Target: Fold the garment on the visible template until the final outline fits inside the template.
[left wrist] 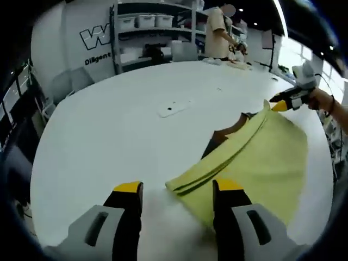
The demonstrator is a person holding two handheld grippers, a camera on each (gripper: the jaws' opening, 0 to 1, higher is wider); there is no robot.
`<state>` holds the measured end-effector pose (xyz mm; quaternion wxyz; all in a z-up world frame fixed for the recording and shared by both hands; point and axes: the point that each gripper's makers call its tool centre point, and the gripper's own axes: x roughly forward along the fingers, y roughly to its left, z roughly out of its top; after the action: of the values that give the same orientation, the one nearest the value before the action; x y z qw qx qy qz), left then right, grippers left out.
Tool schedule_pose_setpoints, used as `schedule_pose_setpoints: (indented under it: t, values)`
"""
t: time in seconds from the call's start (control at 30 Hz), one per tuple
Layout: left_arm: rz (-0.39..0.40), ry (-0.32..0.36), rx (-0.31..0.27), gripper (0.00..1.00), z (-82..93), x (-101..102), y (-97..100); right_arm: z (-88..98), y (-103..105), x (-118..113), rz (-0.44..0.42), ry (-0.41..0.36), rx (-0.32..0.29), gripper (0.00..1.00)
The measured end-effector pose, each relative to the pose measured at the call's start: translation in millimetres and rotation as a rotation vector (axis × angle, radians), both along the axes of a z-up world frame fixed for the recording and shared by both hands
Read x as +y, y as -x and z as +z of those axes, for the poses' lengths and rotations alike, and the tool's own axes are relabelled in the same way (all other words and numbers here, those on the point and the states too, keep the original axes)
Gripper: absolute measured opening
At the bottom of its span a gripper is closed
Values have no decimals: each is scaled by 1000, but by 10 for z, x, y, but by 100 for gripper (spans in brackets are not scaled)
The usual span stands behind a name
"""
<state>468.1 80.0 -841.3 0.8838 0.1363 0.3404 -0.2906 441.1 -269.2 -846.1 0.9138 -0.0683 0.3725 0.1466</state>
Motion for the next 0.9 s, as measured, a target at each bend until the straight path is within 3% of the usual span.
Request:
schedule_pose_setpoints:
  t: [0.07,0.23,0.3,0.47,0.73,0.8,0.9]
  values:
    - [20,-12,-8,51,-37,19,-58,-79,-12,-51,17,63,5,44]
    - [147,52,-7,52,-68,63,-240,-95,-241,-27,-117,-79,-44,44]
    - [174,58,-32,51,-39,90,-308,-92,-274,-41,-121,-75,-45,40]
    - [268,102,-11,50,-19,160,-355,-18,-356,-14,-151,-83,-64,41]
    - [268,97,11,51,90,194,-221,46,-215,27,-174,-159,-44,42]
    - [236,130,4,52,155,99,-183,57,-148,62,-181,-203,-26,41]
    - [220,130,17,54,115,32,-169,35,-104,38,-182,-188,-21,42]
